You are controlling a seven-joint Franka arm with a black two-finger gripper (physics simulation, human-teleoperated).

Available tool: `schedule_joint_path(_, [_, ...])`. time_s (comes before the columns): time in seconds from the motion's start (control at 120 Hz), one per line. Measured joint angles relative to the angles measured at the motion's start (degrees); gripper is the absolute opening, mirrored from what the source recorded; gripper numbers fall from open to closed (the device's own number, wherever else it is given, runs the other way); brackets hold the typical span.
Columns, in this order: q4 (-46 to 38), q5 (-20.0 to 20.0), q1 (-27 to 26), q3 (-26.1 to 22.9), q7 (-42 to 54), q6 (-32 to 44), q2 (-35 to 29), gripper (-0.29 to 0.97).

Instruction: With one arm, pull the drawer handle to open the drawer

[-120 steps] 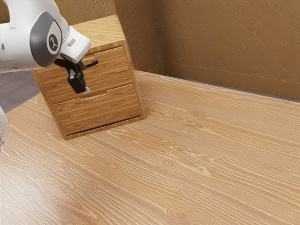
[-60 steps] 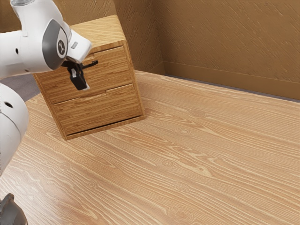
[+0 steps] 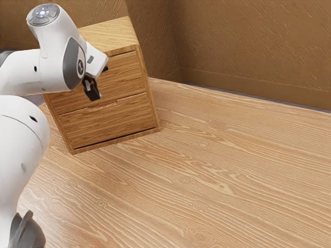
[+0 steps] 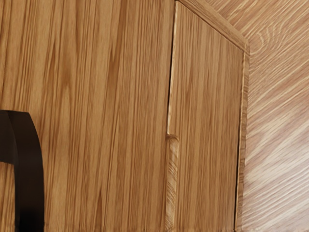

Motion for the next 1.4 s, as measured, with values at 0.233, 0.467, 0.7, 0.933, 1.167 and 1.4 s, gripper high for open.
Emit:
schedule_joint_path(0.233, [0.0, -0.1, 2.1, -1.4, 0.0, 1.2, 0.0, 0.66])
schedule_joint_path(0.467, [-0.1, 0.0, 2.2, -2.9, -0.1, 1.5, 0.0, 0.60])
schedule_joint_path(0.7, [-0.5, 0.5, 2.1, -2.8, -0.1, 1.3, 0.3, 0.53])
schedule_joint_path(0.933, [-3.3, 1.6, -2.5, 0.9, -0.1, 1.2, 1.9, 0.40])
schedule_joint_path(1.167, [-7.2, 1.9, -10.8, 8.1, -0.2, 1.3, 3.0, 0.21])
schedule_joint_path(1.4, [-8.2, 1.6, -13.7, 10.5, -0.2, 1.2, 3.1, 0.24])
